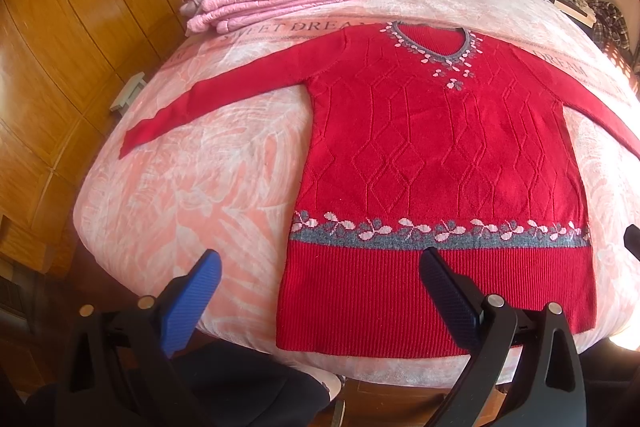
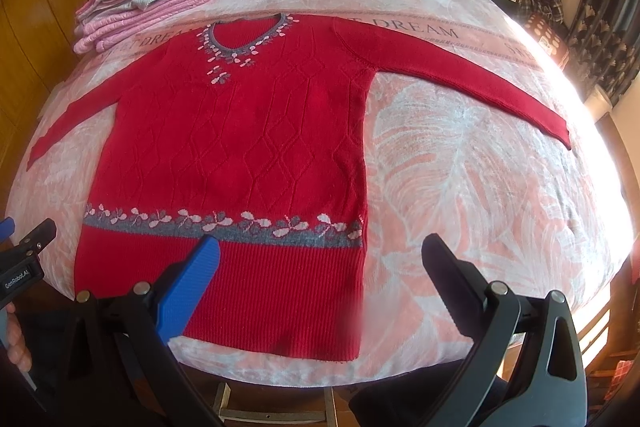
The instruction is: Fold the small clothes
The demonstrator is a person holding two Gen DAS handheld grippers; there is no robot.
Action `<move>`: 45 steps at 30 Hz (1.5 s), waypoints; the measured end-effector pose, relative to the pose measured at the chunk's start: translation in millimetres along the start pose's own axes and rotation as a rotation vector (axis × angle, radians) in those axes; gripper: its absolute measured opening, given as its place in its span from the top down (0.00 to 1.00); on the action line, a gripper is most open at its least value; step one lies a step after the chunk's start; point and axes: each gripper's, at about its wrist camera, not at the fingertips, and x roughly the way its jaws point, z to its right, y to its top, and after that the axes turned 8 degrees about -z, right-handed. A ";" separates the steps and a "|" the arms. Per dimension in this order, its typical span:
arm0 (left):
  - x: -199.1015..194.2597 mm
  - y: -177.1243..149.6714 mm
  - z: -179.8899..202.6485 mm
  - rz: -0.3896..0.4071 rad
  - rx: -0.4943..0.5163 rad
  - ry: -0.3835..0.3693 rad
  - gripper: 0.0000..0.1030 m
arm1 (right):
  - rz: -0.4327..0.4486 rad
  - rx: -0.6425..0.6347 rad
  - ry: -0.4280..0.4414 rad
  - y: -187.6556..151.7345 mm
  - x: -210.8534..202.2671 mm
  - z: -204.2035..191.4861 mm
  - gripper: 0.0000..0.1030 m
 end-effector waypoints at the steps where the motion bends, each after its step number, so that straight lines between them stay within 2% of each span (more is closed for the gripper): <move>1: 0.0 0.2 0.4 0.000 0.000 0.001 0.03 | 0.000 0.001 0.000 -0.1 -0.3 -0.2 0.03; 31: 2.5 0.8 1.0 -0.009 0.005 0.009 0.03 | -0.023 0.007 0.005 4.5 3.6 6.5 0.03; 34: 6.4 11.7 9.0 -0.031 0.010 0.014 0.04 | -0.065 0.031 0.058 24.3 7.8 24.8 0.03; 36: 7.2 21.9 17.2 -0.024 0.026 0.029 0.03 | -0.054 0.050 0.093 42.6 8.3 44.2 0.03; 41: 9.4 54.6 42.4 0.010 0.057 0.032 0.03 | -0.081 0.163 0.096 83.8 23.8 103.8 0.03; 45: 17.0 85.6 74.1 0.041 0.101 0.048 0.03 | -0.103 0.170 0.073 116.4 47.8 149.9 0.03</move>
